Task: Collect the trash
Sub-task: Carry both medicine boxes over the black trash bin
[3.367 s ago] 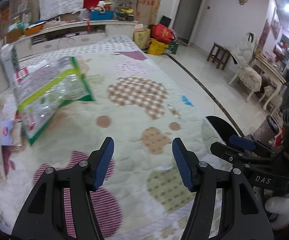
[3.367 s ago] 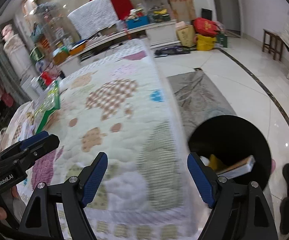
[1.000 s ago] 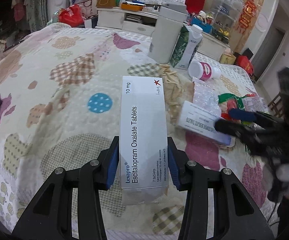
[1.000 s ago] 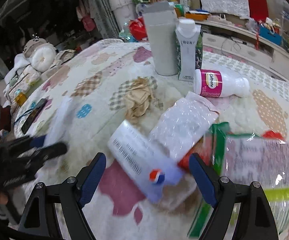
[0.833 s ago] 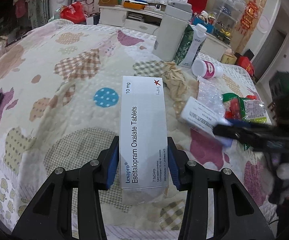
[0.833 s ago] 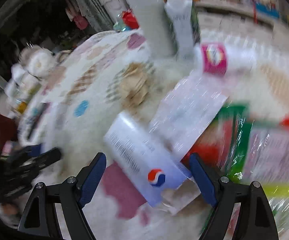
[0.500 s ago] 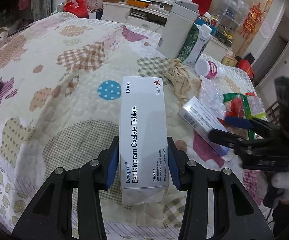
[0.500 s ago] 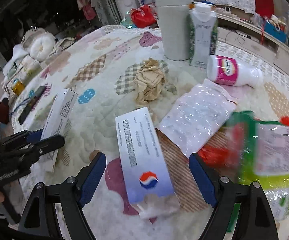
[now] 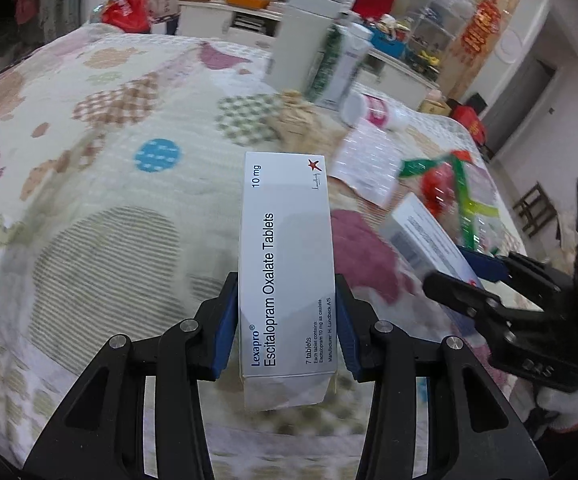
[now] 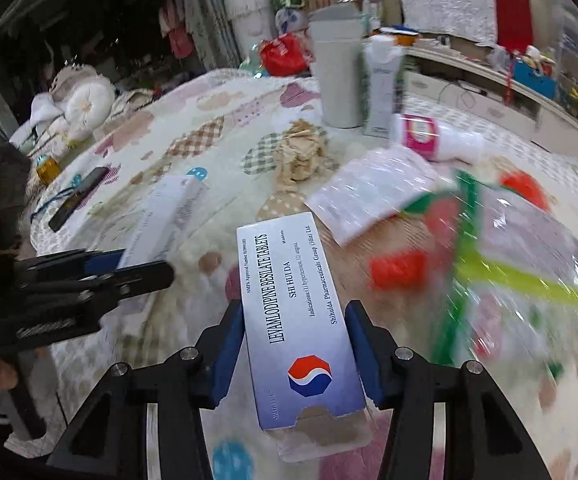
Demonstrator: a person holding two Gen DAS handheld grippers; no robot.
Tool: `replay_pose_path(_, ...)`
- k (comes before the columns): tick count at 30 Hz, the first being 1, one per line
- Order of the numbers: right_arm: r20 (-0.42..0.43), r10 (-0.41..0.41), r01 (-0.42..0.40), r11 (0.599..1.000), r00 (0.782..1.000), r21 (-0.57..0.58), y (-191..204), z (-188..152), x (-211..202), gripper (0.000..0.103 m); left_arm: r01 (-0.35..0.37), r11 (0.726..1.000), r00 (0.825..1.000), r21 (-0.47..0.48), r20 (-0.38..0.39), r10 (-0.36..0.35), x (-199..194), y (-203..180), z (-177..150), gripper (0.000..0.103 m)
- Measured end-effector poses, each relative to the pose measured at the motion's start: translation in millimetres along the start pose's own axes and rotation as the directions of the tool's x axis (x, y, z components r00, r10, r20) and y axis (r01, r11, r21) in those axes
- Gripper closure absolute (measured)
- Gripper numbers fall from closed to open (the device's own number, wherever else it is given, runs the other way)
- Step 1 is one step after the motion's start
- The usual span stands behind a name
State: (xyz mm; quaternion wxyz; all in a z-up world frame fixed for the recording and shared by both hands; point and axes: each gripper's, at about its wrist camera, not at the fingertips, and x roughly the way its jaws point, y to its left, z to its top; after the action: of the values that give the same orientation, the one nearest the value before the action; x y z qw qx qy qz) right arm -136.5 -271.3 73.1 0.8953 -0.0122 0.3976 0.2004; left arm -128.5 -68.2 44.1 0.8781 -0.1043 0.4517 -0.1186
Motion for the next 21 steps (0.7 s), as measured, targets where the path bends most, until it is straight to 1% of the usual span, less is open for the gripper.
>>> replay_pose_path(5,0.031,-0.025,0.022,0.996,0.999,0.082,-21,-35,-40,0.053,0.055,0.997,0.998,0.056,-0.011,-0.055,3,-38,-10,0.061)
replay_pose_path(7,0.045,-0.065,0.059,0.992,0.997,0.113,-32,-50,-56,0.054,0.070,0.994,0.998,0.087,-0.012,-0.069,4,-56,-15,0.061)
replay_pose_path(10,0.059,-0.093,0.081,0.982,0.994,0.171,-47,-67,-73,0.054,0.097,0.988,0.995,0.121,-0.025,-0.094,7,-82,-21,0.061)
replay_pose_path(14,0.057,-0.151,0.133,0.960,0.987,0.245,-69,-88,-92,0.055,0.115,0.978,0.993,0.176,-0.034,-0.111,11,-113,-28,0.061)
replay_pose_path(18,0.033,-0.134,0.120,0.952,0.990,0.281,-79,-101,-97,0.054,0.125,0.970,0.992,0.208,-0.043,-0.119,13,-132,-32,0.061)
replay_pose_path(20,0.040,-0.115,0.100,0.956,0.993,0.275,-76,-100,-99,0.046,0.118,0.970,0.993,0.212,-0.036,-0.113,10,-135,-33,0.061)
replay_pose_path(21,0.042,-0.113,0.098,0.958,0.993,0.269,-74,-99,-99,0.038,0.112,0.971,0.994,0.212,-0.031,-0.107,9,-134,-32,0.061)
